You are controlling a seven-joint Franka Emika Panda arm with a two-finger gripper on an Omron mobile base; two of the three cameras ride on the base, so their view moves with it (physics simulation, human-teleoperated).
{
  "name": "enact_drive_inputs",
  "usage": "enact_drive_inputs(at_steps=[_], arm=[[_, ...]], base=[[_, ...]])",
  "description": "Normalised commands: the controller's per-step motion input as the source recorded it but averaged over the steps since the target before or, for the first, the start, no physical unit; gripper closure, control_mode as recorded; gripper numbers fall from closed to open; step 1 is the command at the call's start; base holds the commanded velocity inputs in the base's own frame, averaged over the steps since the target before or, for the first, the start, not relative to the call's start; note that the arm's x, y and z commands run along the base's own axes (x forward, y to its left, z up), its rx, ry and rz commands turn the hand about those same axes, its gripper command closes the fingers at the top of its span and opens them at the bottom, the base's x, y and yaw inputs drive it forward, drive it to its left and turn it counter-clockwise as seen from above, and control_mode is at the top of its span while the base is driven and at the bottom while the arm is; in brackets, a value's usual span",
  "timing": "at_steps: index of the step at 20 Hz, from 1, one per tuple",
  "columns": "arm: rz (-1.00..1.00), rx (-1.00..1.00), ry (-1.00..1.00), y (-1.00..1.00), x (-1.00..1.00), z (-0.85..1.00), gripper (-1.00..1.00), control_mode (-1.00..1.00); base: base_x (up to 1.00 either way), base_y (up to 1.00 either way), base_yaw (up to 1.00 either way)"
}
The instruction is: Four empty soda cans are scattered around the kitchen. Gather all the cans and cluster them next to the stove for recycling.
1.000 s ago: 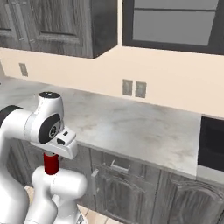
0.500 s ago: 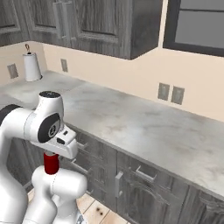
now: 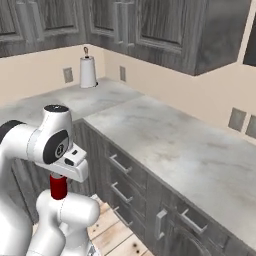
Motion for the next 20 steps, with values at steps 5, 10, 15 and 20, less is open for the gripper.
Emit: enact_drive_inputs(at_steps=[5,10,15,20], arm=[[0.00,0.00,0.00,0.00,0.00,0.00,1.00,1.00],[0.00,0.00,0.00,0.00,0.00,0.00,1.00,1.00],[0.00,0.00,0.00,0.00,0.00,0.00,1.00,1.00],[0.00,0.00,0.00,0.00,0.00,0.00,1.00,1.00]], base=[[-0.03,0.01,0.51],[0.00,0.27,0.45],[0.03,0.05,0.35],[0.09,0.00,0.37]])
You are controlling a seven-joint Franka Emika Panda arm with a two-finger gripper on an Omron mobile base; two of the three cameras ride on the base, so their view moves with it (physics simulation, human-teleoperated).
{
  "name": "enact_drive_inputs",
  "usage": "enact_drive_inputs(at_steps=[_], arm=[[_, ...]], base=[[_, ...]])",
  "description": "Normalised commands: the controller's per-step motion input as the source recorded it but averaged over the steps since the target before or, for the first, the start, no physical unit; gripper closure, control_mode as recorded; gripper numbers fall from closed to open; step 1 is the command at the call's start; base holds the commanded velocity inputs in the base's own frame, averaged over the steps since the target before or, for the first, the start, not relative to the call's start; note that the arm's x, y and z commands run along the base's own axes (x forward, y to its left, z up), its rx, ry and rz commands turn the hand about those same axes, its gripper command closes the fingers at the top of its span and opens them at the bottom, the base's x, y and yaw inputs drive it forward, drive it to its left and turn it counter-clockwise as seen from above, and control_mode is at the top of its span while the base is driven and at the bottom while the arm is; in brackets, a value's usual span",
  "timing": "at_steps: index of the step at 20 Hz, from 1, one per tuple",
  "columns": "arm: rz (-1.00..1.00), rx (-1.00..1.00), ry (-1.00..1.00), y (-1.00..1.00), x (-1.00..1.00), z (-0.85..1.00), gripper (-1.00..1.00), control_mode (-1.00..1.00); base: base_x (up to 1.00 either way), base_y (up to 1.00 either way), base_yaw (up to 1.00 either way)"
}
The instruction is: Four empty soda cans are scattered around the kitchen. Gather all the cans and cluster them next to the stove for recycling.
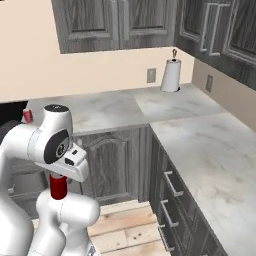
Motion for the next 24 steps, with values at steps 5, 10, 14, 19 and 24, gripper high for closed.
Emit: enact_drive_inputs(at_steps=[5,10,14,19,24], arm=[[0.00,0.00,0.00,0.00,0.00,0.00,1.00,1.00],[0.00,0.00,0.00,0.00,0.00,0.00,1.00,1.00],[0.00,0.00,0.00,0.00,0.00,0.00,1.00,1.00],[0.00,0.00,0.00,0.00,0.00,0.00,1.00,1.00],[0.00,0.00,0.00,0.00,0.00,0.00,1.00,1.00]], base=[[0.25,0.16,0.40],[0.30,0.30,0.38],[0.25,0.31,0.33],[0.30,0.35,0.26],[0.28,0.48,0.20]])
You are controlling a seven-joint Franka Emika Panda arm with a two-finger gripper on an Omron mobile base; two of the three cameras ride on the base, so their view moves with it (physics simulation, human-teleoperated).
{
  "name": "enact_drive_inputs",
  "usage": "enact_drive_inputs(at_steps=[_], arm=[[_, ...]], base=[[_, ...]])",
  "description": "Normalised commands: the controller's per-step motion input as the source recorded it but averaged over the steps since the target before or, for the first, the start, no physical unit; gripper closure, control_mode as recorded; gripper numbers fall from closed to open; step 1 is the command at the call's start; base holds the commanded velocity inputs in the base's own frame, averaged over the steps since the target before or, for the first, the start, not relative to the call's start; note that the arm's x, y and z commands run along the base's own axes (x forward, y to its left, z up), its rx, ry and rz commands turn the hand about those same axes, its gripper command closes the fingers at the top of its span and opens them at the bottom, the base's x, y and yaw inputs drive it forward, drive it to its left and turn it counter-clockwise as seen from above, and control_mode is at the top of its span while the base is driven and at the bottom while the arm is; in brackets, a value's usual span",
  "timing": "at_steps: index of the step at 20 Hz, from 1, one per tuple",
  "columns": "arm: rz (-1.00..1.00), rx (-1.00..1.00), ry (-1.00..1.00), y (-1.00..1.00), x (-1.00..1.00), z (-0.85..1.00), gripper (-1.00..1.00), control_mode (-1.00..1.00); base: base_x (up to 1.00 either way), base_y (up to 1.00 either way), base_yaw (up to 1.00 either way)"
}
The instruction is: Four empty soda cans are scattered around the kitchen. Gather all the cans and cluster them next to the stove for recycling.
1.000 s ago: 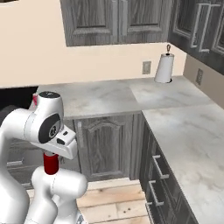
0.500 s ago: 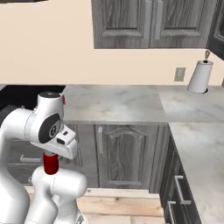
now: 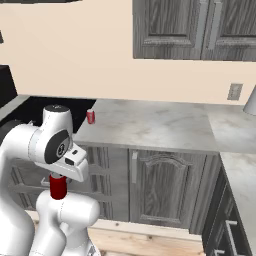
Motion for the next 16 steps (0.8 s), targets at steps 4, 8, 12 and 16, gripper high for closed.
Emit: enact_drive_inputs(at_steps=[4,8,12,16], arm=[[0.00,0.00,0.00,0.00,0.00,0.00,1.00,1.00],[0.00,0.00,0.00,0.00,0.00,0.00,1.00,1.00],[0.00,0.00,0.00,0.00,0.00,0.00,1.00,1.00],[0.00,0.00,0.00,0.00,0.00,0.00,1.00,1.00]], base=[[0.31,0.27,0.15],[0.42,0.18,0.11],[0.68,0.02,0.03],[0.56,0.05,0.00]])
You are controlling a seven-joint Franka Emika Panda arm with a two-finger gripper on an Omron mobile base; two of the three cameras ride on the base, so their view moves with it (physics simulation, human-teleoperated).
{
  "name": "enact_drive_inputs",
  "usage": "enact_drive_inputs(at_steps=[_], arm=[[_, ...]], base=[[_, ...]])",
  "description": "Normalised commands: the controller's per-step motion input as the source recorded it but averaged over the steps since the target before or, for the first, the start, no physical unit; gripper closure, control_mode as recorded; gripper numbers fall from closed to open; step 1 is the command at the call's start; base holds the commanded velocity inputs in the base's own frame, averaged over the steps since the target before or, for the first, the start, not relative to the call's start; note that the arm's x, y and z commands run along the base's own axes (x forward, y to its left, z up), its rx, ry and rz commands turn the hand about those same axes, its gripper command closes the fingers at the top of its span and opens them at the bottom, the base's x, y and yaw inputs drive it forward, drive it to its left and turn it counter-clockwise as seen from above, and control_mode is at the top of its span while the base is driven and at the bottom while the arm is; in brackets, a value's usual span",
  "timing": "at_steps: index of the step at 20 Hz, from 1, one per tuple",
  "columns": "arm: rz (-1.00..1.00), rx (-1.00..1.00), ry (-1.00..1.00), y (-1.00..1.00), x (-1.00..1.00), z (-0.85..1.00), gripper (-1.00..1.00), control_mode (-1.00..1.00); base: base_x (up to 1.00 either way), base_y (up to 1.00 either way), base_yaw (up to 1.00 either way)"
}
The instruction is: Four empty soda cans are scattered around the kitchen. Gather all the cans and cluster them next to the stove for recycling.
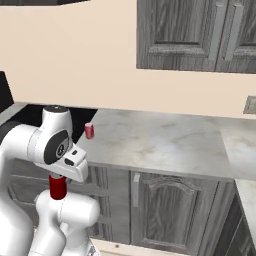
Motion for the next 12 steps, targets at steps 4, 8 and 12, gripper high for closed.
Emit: enact_drive_inputs(at_steps=[4,8,12], arm=[[0.00,0.00,0.00,0.00,0.00,0.00,1.00,1.00],[0.00,0.00,0.00,0.00,0.00,0.00,1.00,1.00],[0.00,0.00,0.00,0.00,0.00,0.00,1.00,1.00]], base=[[0.38,0.00,0.00],[0.20,0.01,0.00],[0.31,0.03,0.00]])
